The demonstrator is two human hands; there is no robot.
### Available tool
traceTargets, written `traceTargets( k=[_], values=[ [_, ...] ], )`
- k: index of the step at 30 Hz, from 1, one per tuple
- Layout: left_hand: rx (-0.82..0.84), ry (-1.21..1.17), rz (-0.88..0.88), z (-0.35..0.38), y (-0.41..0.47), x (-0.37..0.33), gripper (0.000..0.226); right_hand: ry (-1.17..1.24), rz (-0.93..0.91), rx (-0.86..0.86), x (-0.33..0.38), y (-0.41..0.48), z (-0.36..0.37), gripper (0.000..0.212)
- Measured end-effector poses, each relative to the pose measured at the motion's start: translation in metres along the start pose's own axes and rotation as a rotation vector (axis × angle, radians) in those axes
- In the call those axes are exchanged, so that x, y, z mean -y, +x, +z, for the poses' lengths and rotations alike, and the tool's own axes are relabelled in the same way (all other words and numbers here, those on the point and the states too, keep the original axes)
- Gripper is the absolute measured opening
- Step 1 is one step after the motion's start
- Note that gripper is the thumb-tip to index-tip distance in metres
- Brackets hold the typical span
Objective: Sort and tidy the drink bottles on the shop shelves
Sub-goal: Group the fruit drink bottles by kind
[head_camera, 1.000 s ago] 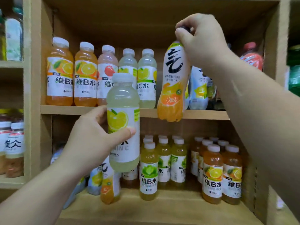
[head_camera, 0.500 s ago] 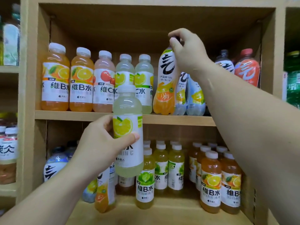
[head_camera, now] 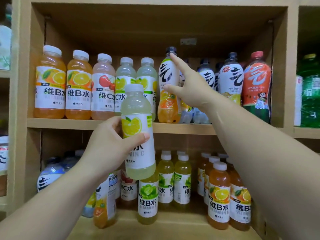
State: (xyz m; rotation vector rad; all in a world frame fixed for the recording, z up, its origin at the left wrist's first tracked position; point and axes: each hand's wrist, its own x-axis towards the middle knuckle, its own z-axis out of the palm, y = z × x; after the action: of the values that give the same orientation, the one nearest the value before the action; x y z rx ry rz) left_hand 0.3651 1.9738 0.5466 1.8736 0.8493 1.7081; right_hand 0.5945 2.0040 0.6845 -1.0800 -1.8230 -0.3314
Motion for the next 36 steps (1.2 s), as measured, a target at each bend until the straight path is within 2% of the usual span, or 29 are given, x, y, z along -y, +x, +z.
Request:
traceTargets(
  k=[6, 11, 13, 16, 18, 20, 22, 26, 30, 36],
  values=[
    [0.047, 0.020, 0.000, 0.013, -0.011, 0.007, 0.035, -0.186, -0.028, -0.089, -0.006, -0.013, 0.014, 0.079],
    [0.066, 0.080, -0.018, 0.022, -0.032, 0.027, 0.040, -0.112, -0.058, -0.122, -0.012, -0.044, 0.023, 0.075],
    [0.074, 0.097, -0.050, 0.027, -0.041, 0.040, 0.038, -0.086, -0.111, -0.197, -0.011, -0.066, 0.026, 0.065],
    [0.086, 0.111, -0.102, 0.039, -0.056, 0.063, 0.038, -0.055, -0.239, -0.414, -0.008, -0.110, 0.030, 0.042],
    [0.115, 0.128, -0.127, 0.051, -0.066, 0.079, 0.041, 0.011, -0.264, -0.455, -0.010, -0.145, 0.038, 0.024],
    [0.153, 0.134, -0.137, 0.066, -0.075, 0.093, 0.045, 0.078, -0.195, -0.385, -0.021, -0.181, 0.054, 0.011],
    [0.188, 0.149, -0.135, 0.079, -0.082, 0.106, 0.050, 0.131, -0.051, -0.266, -0.039, -0.210, 0.074, 0.006],
    [0.218, 0.148, -0.147, 0.098, -0.092, 0.131, 0.062, 0.353, 0.319, 0.002, -0.076, -0.258, 0.111, 0.017],
    [0.206, 0.105, -0.168, 0.108, -0.093, 0.150, 0.055, 0.416, 0.340, 0.181, -0.085, -0.281, 0.122, 0.042],
    [0.237, 0.098, -0.147, 0.119, -0.084, 0.160, 0.060, 0.486, 0.454, 0.151, -0.094, -0.288, 0.136, 0.046]
  ],
)
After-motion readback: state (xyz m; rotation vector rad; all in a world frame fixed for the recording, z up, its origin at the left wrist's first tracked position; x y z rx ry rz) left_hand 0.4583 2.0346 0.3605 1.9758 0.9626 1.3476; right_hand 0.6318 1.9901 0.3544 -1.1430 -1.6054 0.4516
